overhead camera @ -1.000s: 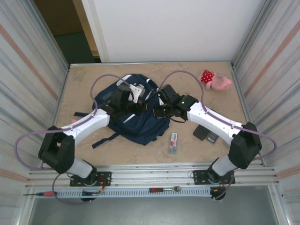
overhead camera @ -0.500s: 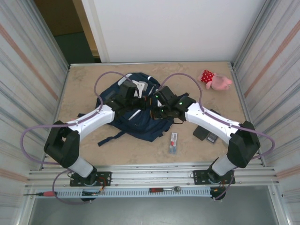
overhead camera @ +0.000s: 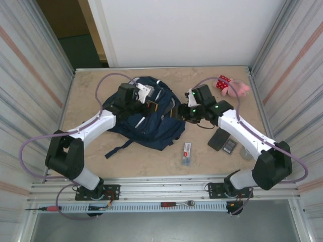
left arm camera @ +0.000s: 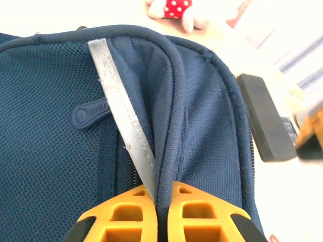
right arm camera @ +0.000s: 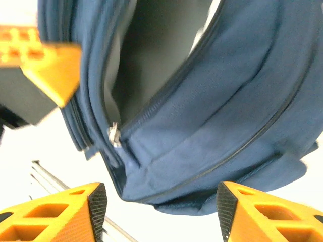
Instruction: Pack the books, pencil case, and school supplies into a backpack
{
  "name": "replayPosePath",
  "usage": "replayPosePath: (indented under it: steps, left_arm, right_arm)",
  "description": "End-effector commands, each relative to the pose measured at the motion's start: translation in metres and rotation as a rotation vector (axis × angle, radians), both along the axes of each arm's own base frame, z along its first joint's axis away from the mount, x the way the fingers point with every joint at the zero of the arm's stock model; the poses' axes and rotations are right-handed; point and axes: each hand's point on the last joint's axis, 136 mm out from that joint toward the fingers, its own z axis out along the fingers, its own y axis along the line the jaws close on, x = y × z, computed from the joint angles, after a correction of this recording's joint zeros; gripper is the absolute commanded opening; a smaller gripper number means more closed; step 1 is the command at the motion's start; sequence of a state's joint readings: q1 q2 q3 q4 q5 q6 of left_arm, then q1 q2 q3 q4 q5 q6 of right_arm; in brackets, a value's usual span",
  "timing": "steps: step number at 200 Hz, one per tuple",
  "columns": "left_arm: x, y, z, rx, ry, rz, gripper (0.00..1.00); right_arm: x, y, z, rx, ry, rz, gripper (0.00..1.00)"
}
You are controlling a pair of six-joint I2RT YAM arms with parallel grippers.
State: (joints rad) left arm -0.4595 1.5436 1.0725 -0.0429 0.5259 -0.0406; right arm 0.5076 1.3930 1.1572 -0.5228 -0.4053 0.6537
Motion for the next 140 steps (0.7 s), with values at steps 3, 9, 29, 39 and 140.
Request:
replayPosePath:
  steps: [3, 9, 29, 39, 140]
  left_arm:
    - [-0.029, -0.013, 0.048, -0.038, -0.212, -0.255, 0.00]
    - [-0.030, -0.013, 0.047, -0.031, -0.219, -0.272, 0.00]
    - [-0.039, -0.015, 0.051, -0.047, -0.250, -0.334, 0.00]
    - [-0.042, -0.017, 0.053, -0.056, -0.260, -0.357, 0.00]
    - [-0.019, -0.003, 0.046, 0.070, -0.215, -0.219, 0.04]
  right_arm:
    - [-0.001, 0.017, 0.024, 0.184, 0.034, 0.050, 0.61]
    - [0.001, 0.019, 0.024, 0.202, 0.051, 0.043, 0.61]
    - [0.008, 0.024, 0.018, 0.250, 0.108, 0.009, 0.62]
    - [0.012, 0.029, 0.017, 0.280, 0.121, 0.003, 0.62]
    - [0.040, 0.060, -0.005, 0.418, 0.139, -0.216, 0.00]
